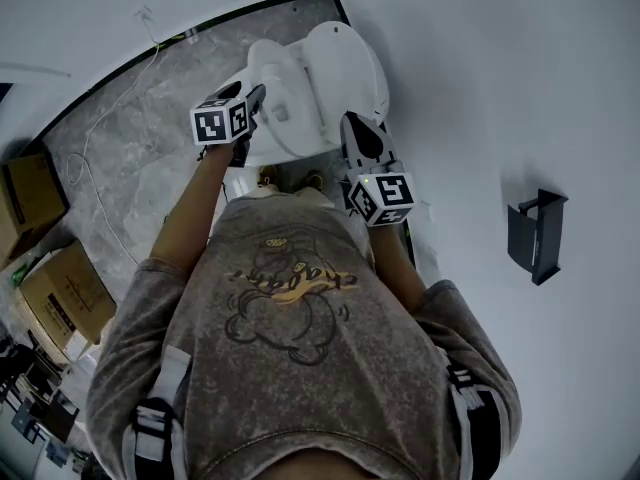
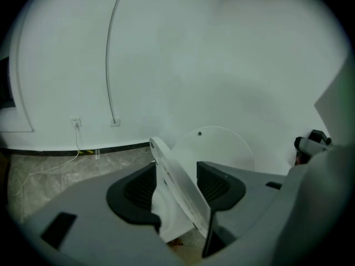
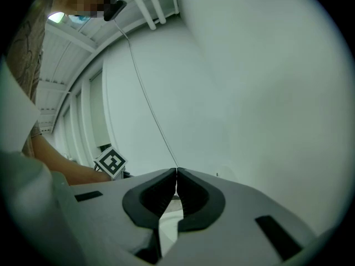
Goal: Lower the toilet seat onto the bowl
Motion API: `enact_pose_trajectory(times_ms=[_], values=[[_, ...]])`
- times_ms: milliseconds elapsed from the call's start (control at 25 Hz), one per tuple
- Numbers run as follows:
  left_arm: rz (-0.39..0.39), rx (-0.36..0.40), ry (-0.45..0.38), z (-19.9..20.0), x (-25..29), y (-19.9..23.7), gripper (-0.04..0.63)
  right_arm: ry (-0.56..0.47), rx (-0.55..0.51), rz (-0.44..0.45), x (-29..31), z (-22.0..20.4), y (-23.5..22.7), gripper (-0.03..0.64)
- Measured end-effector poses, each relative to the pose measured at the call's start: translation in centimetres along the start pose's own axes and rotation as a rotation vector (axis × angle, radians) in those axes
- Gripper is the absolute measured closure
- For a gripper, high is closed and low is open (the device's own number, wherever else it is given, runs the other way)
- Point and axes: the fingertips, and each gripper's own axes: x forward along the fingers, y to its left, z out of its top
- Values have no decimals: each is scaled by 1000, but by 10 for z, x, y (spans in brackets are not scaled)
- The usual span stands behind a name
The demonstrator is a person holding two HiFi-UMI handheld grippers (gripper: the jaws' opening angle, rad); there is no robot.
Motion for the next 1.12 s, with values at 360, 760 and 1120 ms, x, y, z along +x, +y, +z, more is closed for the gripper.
enact_pose_trajectory(times_ms=[360,760,1120], values=[[-35,-185,-3,-23,-14,47,395,80,-37,69,25,-11,32,589],[32,-263,-10,-55,-22,96,476,189,-65,125,48,-37,58,589],[151,-313,41,-103,-21,157,496,266,-67,191,78,-69,81,589]])
